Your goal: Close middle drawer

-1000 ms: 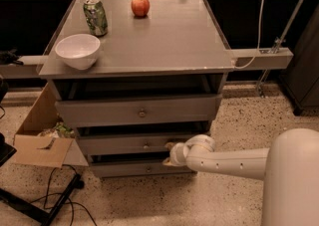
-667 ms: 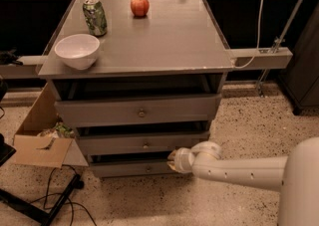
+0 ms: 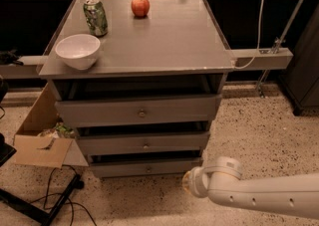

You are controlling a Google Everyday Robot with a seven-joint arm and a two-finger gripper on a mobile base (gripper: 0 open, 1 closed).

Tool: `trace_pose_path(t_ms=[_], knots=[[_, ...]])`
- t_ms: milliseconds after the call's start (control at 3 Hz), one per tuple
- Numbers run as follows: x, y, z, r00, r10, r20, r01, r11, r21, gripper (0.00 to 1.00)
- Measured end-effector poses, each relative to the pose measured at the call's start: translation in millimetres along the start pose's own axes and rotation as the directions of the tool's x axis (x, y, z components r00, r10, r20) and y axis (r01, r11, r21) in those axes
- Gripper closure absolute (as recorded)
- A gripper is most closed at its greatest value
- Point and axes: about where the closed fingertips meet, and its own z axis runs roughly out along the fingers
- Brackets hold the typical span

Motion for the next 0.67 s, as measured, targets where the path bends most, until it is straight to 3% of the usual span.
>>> trace_pose_path(t_ms=[333,667], knots=[[-7.1,48.9,-54.2,0.990,-0.082,-0.114,0.069,0.9907,-0.117,1.00],[-16.5,66.1,-134.2,0.976,-0.041,-0.216,0.025,0.9969,-0.074,1.00]])
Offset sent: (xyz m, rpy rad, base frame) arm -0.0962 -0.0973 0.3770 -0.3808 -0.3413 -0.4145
